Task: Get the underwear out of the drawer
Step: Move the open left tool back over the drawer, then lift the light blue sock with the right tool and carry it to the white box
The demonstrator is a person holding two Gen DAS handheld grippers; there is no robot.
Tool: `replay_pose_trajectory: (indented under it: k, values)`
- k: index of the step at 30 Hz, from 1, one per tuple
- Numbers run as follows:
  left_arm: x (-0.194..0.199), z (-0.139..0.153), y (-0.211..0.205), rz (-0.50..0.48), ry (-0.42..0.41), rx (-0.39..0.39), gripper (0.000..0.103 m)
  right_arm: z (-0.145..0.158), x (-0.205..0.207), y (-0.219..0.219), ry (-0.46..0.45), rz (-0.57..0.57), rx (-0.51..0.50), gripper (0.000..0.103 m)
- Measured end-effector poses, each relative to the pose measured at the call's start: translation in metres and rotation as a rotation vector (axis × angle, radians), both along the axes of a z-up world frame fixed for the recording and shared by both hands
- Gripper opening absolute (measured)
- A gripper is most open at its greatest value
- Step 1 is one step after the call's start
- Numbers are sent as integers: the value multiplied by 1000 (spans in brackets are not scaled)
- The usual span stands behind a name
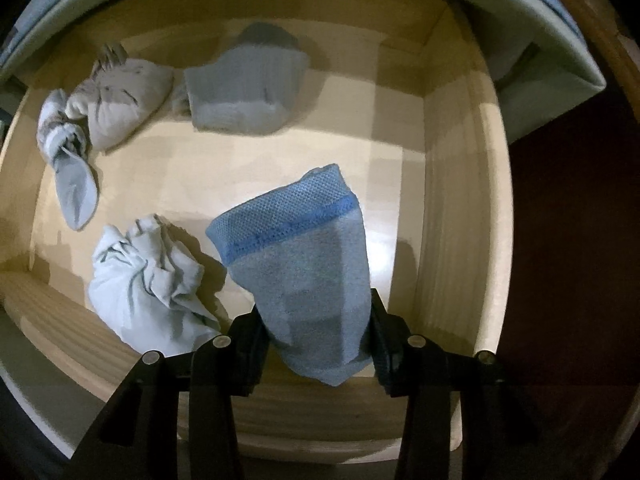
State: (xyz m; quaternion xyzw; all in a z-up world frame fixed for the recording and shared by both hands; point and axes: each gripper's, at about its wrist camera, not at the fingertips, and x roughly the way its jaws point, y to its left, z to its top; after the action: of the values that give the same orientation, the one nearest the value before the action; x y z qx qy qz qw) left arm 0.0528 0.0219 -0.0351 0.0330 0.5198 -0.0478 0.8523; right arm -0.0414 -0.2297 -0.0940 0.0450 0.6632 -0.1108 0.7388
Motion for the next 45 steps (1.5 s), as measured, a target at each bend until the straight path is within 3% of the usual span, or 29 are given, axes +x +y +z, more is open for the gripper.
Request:
replay_pose_trajectory:
  k: [7, 18, 22, 35, 45]
  values:
    - [-1, 2, 2, 18, -19, 1, 57, 25, -8, 5, -121, -5, -13, 40]
    - [-2, 3, -1, 13, -26, 22, 57, 114, -2, 0, -291, 15, -33, 41]
    - [-2, 3, -1, 16, -27, 27, 57, 139, 10, -18, -340, 23, -39, 41]
    - [-4, 4, -2, 18, -37, 34, 57, 217, 50, -16, -510, 52, -48, 41]
    - [-6, 6, -2, 27, -62, 37, 57, 246, 101, -10, -562, 74, -42, 41]
